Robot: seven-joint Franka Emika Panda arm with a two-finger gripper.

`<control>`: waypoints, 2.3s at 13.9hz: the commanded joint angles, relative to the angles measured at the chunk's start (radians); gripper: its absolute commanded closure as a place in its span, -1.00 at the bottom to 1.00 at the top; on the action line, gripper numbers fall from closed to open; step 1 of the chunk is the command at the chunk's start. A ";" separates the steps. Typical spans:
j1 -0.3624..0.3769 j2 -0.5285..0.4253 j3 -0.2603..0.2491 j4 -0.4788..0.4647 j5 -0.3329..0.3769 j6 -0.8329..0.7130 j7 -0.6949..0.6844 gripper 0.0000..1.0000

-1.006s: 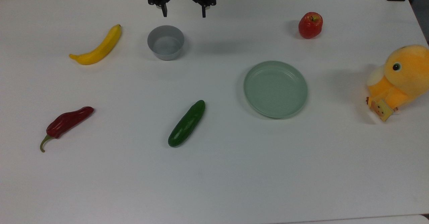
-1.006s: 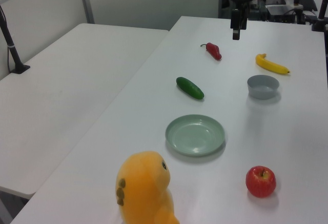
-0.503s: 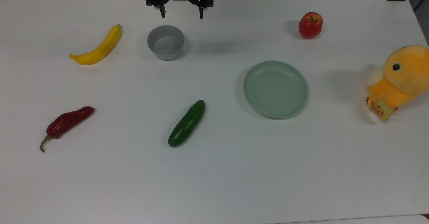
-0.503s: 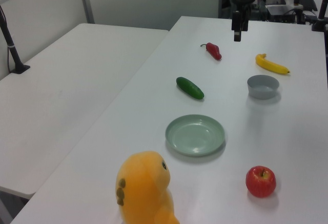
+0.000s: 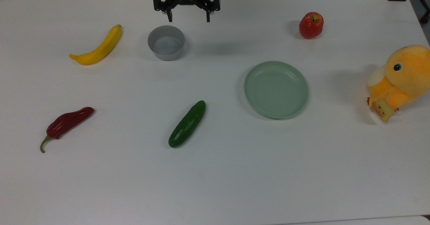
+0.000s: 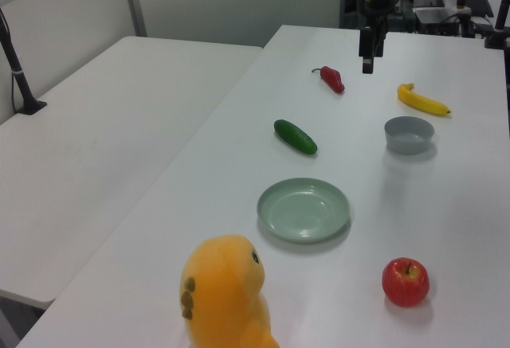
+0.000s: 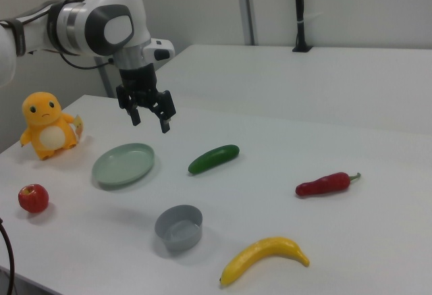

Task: Put the red apple in the bowl
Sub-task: 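Move the open gripper from above the grey bowl toward the red apple, then lower the open gripper over the red apple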

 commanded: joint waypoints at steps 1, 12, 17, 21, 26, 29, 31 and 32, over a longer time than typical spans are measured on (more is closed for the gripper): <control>-0.002 -0.036 0.054 -0.059 0.004 0.069 0.013 -1.00; -0.001 -0.069 0.287 -0.108 0.007 0.119 0.143 -1.00; -0.001 -0.069 0.302 -0.116 0.026 0.152 0.152 -1.00; 0.031 -0.076 0.313 -0.140 0.026 0.146 0.158 -1.00; 0.053 -0.072 0.417 -0.171 0.026 0.154 0.186 -1.00; 0.135 -0.058 0.423 -0.205 0.026 0.205 0.186 -1.00; 0.194 -0.036 0.423 -0.239 0.026 0.264 0.198 -1.00; 0.221 -0.012 0.423 -0.234 0.026 0.267 0.204 -1.00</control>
